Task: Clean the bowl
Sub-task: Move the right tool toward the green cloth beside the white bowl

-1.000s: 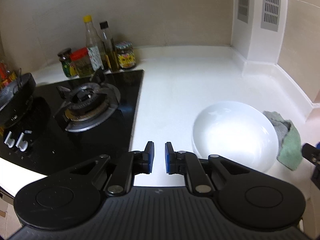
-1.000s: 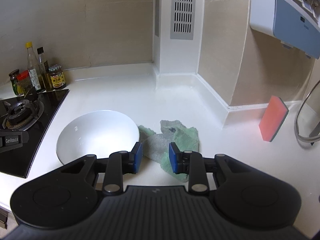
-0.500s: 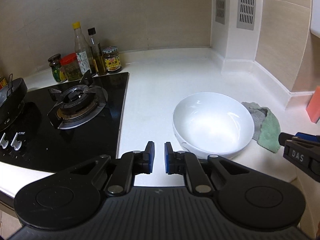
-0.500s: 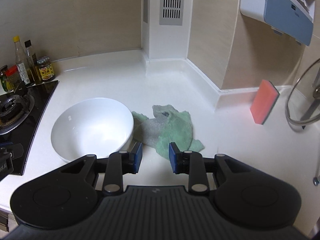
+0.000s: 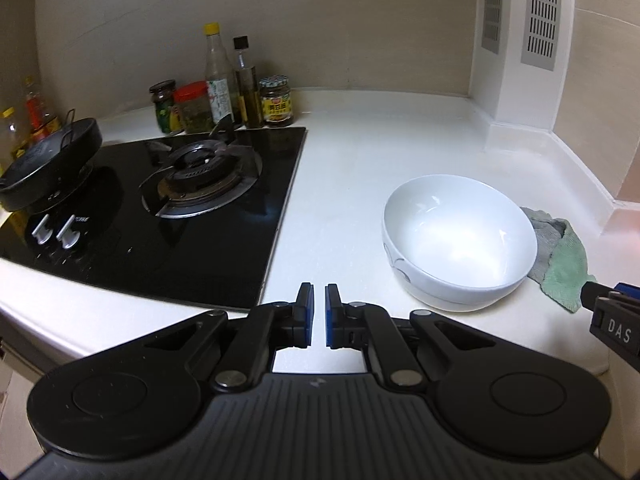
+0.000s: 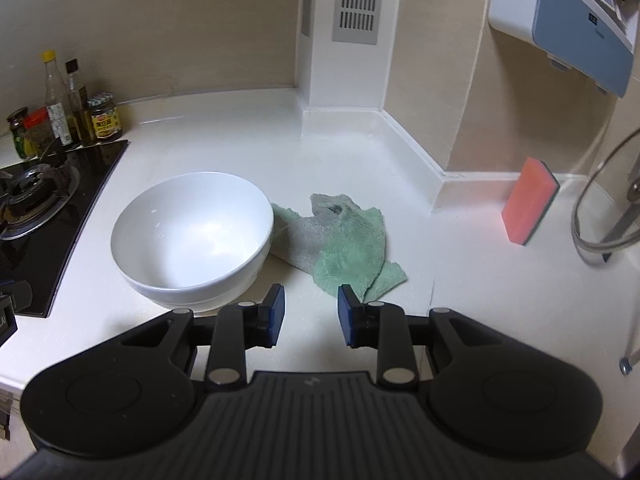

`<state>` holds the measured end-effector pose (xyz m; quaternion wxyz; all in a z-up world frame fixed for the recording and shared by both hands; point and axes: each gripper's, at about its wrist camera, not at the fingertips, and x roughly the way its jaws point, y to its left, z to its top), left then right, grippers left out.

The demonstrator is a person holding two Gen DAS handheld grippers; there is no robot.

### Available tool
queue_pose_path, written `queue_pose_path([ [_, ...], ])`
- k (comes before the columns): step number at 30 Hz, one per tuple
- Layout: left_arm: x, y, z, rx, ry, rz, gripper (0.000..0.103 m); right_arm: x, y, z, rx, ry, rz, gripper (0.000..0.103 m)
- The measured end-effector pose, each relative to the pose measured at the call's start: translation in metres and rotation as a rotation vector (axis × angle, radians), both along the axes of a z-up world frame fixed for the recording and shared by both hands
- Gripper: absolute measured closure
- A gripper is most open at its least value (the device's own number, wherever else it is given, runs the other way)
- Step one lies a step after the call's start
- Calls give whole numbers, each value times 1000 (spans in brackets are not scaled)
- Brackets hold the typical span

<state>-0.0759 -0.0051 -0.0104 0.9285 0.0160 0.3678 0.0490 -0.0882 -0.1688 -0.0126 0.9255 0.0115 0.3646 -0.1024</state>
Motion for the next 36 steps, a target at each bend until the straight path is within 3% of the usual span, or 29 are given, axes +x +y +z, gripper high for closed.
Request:
queue_pose_path([
  [17, -31, -40, 16, 20, 22, 30, 98, -29, -40, 12, 39, -47, 49, 78],
  [27, -44, -49, 20, 9, 5, 63, 98, -52, -57, 17, 41, -62, 61, 78],
  [36, -38, -55, 28, 53, -37, 48, 98, -57, -64, 16, 64, -92, 72, 78],
])
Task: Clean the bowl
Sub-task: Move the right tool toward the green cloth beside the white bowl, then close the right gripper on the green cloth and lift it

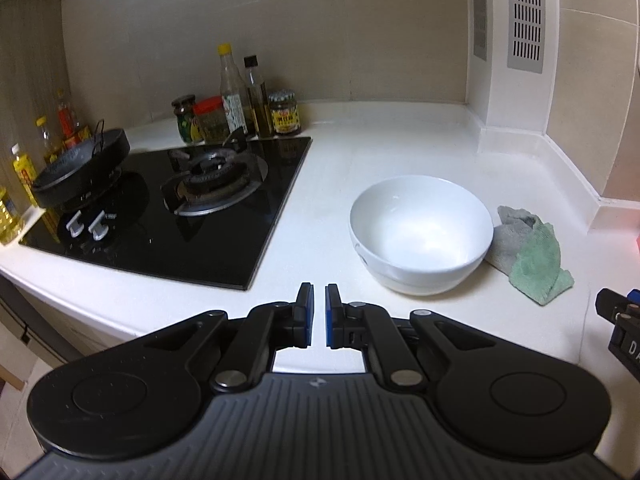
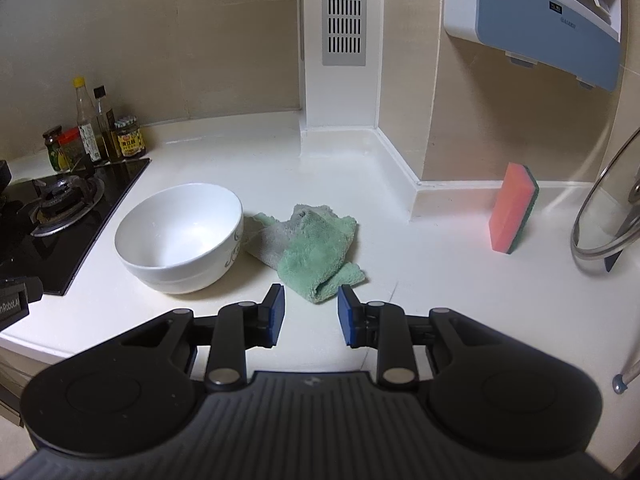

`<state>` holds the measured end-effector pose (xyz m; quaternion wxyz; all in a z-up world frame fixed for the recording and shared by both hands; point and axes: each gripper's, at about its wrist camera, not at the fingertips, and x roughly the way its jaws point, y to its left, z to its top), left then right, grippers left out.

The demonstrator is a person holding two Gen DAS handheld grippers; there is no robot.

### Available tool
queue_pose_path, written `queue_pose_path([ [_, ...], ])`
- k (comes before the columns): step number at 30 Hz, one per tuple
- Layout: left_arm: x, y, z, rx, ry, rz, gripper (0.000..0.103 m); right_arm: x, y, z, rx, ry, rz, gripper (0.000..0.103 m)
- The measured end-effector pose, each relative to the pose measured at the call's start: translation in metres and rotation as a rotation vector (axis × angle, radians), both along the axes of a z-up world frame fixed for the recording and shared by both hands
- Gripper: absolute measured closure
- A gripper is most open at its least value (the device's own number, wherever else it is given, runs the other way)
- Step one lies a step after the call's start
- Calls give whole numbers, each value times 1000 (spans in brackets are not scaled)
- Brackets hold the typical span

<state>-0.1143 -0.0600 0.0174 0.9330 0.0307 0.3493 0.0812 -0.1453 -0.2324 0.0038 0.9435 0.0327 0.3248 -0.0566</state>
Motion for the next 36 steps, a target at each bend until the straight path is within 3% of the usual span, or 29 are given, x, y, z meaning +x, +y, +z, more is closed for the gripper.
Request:
queue_pose_path([
  [10, 24, 12, -8, -28, -18, -29, 98, 6, 0, -7, 0, -77, 17, 78],
  [23, 32, 23, -18, -47, -87, -40, 98, 45, -5, -33, 6, 2, 11, 78],
  [36, 57, 32, -24, -37, -68, -13, 98, 80, -23, -50, 43, 27, -27, 78],
])
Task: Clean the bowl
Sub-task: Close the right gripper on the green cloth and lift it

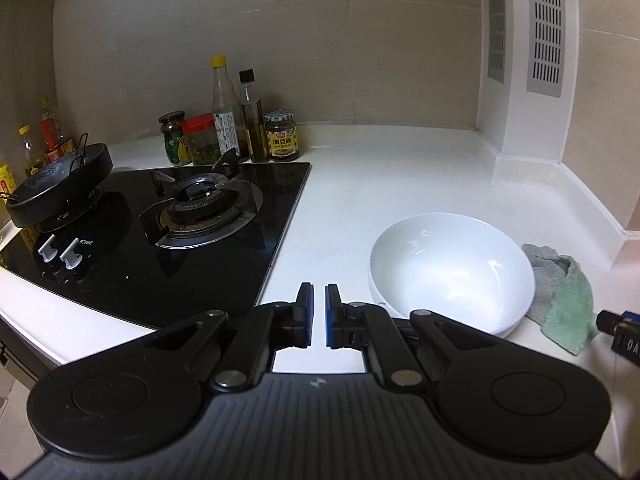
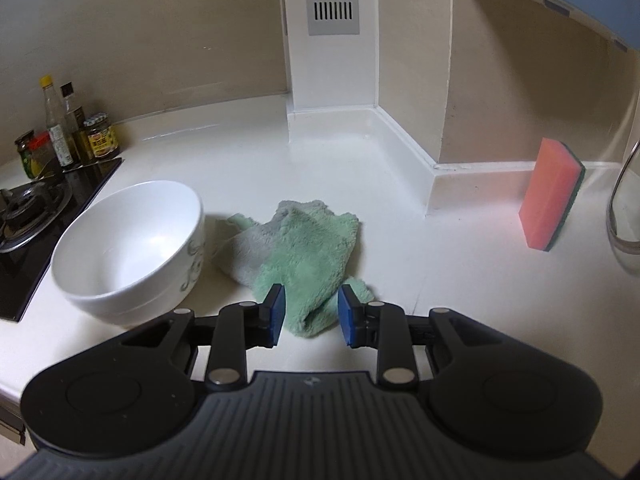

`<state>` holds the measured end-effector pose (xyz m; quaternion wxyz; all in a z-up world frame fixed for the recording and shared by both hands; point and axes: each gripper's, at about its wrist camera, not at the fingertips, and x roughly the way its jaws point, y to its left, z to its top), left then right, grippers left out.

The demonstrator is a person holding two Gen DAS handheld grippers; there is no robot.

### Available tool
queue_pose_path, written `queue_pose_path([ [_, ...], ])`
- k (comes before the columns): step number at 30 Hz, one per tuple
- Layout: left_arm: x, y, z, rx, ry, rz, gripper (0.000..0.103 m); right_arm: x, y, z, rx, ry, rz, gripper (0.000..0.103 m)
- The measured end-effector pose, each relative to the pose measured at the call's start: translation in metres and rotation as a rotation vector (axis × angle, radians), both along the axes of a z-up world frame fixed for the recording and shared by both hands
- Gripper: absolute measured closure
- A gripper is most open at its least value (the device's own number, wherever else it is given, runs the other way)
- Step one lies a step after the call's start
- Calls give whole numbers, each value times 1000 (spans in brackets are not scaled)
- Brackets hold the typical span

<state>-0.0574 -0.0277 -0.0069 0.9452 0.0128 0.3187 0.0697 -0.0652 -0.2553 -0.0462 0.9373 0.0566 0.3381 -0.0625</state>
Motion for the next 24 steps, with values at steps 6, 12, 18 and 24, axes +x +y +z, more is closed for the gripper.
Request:
queue_pose_path([
  [6, 11, 1, -3, 11, 9, 3, 98, 23, -10, -7, 56, 10, -11, 78],
  [12, 24, 1, -9, 16, 29, 5, 98, 39, -32, -19, 203, 32, -40, 78],
  [18, 35, -1, -13, 24, 44, 4, 98, 50, -51, -38, 356, 49, -71, 78],
  [24, 42, -3, -17, 24, 56, -4, 98, 62, -49, -48, 394, 47, -44, 78],
])
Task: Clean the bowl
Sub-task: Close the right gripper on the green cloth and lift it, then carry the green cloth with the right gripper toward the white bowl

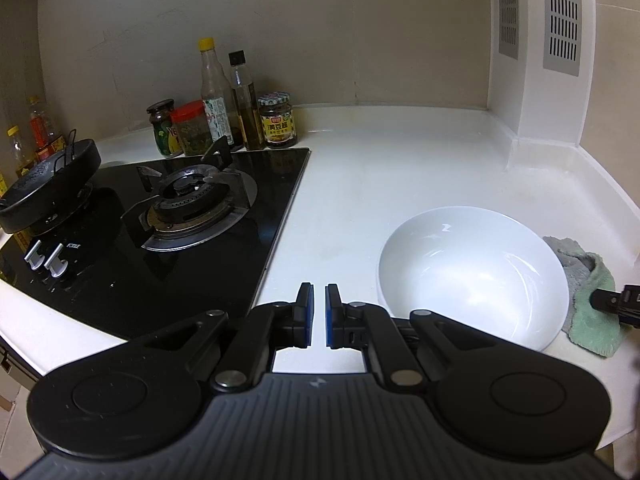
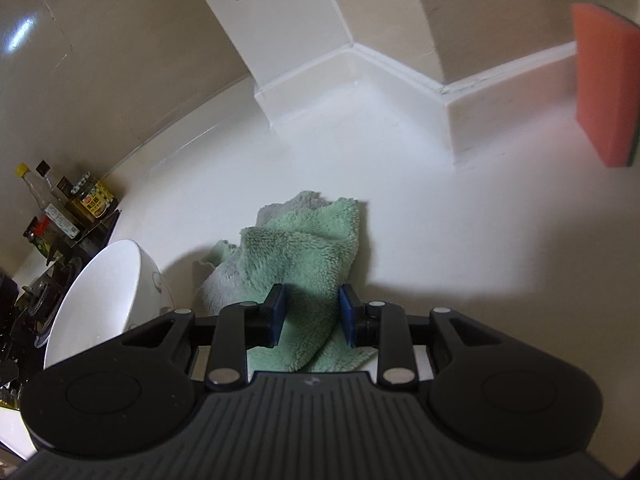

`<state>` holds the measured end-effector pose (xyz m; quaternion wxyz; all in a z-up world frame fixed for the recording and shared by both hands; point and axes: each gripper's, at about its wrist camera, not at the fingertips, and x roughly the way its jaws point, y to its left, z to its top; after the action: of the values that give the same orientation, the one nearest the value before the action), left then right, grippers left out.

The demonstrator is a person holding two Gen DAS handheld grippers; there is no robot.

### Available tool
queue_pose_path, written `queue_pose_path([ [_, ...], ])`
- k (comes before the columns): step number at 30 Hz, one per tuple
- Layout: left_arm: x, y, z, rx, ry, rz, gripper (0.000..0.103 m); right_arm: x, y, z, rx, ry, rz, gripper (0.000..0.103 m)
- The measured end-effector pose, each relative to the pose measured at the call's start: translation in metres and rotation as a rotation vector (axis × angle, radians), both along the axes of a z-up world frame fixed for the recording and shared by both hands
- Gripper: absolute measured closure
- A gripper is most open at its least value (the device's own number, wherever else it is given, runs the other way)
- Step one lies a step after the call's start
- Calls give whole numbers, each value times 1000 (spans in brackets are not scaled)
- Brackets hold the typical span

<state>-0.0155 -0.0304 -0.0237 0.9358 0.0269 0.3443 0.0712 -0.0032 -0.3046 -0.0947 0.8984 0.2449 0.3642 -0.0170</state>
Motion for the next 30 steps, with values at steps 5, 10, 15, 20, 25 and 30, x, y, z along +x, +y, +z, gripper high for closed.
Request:
queue_pose_path([
  [5, 5, 4, -1, -9, 5, 8, 98, 1, 20, 1, -116, -57, 95, 95],
  [10, 8, 12, 0, -50, 10, 16, 98, -8, 29, 9, -139, -78, 114, 96],
  [15, 11, 21, 4, -92, 6, 16, 98, -17, 34, 32, -160, -140, 118, 97],
  [20, 14, 20, 6, -128, 4, -8, 98, -16, 39, 82, -180, -267, 140, 97],
  [25, 18, 17, 6, -142, 5, -31, 98, -11, 55, 139, -175, -417, 230, 97],
  [30, 21, 21, 7, -146, 2, -29, 98, -17, 78, 177, -170, -542, 310, 97],
])
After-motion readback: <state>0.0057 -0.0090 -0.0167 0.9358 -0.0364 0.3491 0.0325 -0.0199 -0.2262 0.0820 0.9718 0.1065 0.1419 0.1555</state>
